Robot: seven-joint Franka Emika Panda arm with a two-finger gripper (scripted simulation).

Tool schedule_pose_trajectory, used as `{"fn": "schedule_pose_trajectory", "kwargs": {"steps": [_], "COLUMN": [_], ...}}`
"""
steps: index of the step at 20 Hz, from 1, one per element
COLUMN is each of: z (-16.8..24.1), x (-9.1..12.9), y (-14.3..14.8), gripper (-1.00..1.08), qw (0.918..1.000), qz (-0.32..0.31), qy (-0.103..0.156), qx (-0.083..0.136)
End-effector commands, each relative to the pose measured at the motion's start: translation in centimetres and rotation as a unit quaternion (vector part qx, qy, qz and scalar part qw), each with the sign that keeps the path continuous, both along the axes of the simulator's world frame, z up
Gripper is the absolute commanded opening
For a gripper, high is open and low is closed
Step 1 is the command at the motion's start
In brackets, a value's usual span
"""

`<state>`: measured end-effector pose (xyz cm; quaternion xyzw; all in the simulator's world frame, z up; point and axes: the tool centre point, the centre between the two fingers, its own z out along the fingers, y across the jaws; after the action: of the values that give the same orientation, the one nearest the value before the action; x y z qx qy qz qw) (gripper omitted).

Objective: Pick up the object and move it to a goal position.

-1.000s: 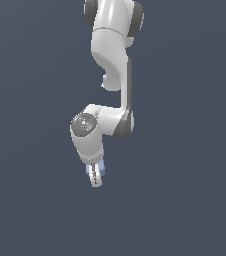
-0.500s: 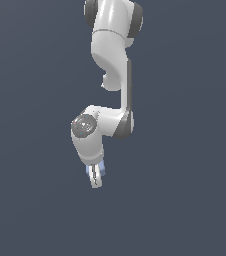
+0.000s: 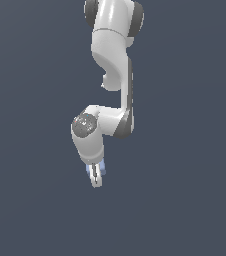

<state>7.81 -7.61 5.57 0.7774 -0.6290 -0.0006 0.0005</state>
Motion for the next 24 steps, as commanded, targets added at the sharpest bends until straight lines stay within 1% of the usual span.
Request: {"fn": "schedule_pose_trajectory", "kwargs": {"steps": [1,6,11,15,24], "z": [0.3,1.4,3.3,5.5,11.7], "x": [-0.2,-1.0,-2.6,-4.3,-9.0], "y": [0.3,1.4,3.3,5.5,11.7], "gripper": [-1.00,-1.00,-1.00,-1.00,-1.00], "qw": [1.0000,1.0000,1.0000,1.0000,1.0000], "qz": [0.000,0.000,0.000,0.000,0.001], "qy": [-0.001,0.000,0.000,0.000,0.000], "qx": [0.000,0.000,0.001,0.001,0.001]}}
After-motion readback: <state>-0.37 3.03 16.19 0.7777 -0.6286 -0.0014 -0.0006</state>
